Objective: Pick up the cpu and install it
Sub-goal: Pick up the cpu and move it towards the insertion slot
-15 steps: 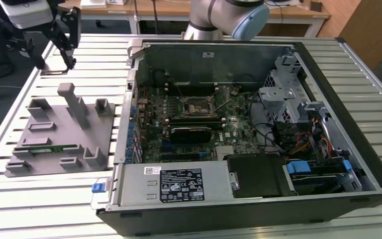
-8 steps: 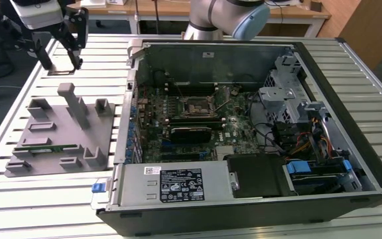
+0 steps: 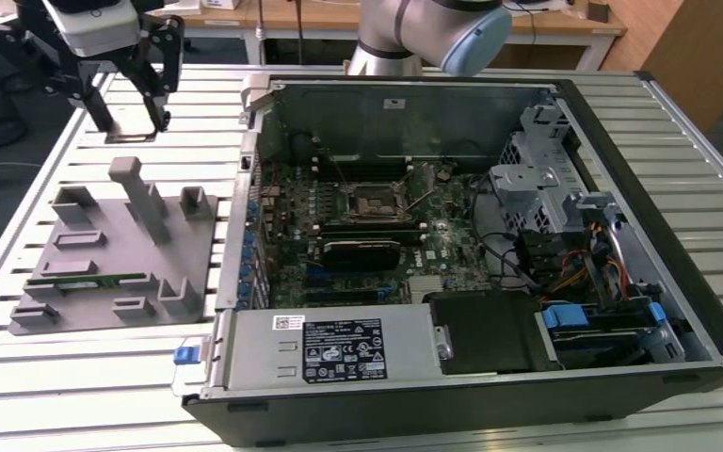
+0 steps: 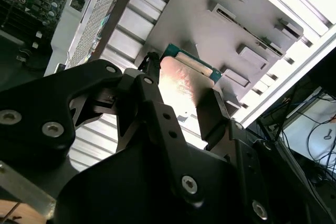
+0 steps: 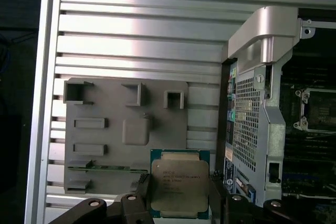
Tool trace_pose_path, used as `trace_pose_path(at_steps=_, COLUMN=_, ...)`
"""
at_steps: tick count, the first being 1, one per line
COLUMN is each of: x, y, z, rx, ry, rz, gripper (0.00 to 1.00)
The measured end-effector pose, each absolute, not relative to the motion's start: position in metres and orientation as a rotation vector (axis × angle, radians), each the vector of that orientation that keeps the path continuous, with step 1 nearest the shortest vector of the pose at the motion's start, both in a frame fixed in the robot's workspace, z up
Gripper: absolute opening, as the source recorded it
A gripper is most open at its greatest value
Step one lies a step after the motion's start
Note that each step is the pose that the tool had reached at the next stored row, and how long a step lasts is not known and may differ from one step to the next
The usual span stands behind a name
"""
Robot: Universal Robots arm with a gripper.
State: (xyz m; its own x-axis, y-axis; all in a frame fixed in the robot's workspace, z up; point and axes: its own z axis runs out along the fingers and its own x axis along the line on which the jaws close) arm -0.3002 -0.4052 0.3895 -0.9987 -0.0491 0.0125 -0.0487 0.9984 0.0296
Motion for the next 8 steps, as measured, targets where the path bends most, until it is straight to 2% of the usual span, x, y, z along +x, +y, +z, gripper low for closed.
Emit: trace_pose_path(at_steps=8, x=-0.287, y=-0.405, z=0.389, rx=0.076, ry=-3.127, rz=-0.046, gripper=0.53)
